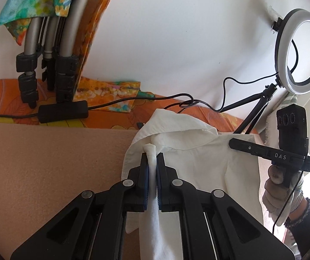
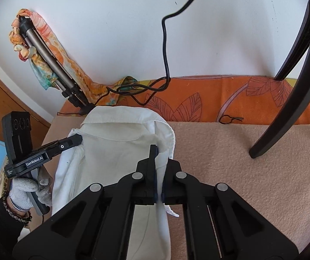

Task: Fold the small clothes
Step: 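Lift the shirt bundle with both tools and fold it over onto itself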

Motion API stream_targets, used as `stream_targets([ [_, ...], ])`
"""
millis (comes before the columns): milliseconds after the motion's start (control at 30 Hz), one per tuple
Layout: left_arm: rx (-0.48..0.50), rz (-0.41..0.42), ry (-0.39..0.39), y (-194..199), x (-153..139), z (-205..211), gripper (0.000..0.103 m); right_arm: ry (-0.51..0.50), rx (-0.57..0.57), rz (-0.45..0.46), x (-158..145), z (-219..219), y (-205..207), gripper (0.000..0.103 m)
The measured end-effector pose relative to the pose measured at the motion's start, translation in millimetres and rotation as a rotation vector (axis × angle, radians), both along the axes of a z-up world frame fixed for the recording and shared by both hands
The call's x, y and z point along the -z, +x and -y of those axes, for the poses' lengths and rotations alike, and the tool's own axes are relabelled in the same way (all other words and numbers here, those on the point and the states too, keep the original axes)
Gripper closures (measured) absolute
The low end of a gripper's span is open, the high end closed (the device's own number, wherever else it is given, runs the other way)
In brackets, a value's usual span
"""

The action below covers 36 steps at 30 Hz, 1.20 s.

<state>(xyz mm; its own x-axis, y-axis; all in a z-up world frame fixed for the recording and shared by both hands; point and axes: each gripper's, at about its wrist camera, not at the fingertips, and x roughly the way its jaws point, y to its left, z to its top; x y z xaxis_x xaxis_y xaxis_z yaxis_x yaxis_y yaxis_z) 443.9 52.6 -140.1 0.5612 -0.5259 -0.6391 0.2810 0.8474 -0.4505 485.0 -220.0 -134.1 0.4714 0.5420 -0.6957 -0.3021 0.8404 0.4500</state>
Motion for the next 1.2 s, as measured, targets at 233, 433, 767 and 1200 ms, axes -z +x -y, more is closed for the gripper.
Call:
stream_targets([
  [233, 0.035, 0.096, -0.031, -29.8, -53.5, 1.0, 0.098, 0.019, -0.038, 0.073, -48.4, 7.0, -24.1, 0.100],
  [433, 0.078, 0.172, -0.004, -78.1, -95.8, 8.3, 0.098, 0.047, -0.089, 0.140, -93.1, 12.3, -65.8, 0.100],
  [767, 0.127, 0.221, 0.028, -189.5, -124.1, 9.8, 0.099, 0.048, -0.152, 0.191, -129.9, 15.3, -167.0, 0.100],
  [1200, 0.165, 0.121, 0.075, -304.3, -73.9, 3.9, 0.099, -0.035, -0.198, 0.156, -83.5, 5.1, -304.7, 0.100],
])
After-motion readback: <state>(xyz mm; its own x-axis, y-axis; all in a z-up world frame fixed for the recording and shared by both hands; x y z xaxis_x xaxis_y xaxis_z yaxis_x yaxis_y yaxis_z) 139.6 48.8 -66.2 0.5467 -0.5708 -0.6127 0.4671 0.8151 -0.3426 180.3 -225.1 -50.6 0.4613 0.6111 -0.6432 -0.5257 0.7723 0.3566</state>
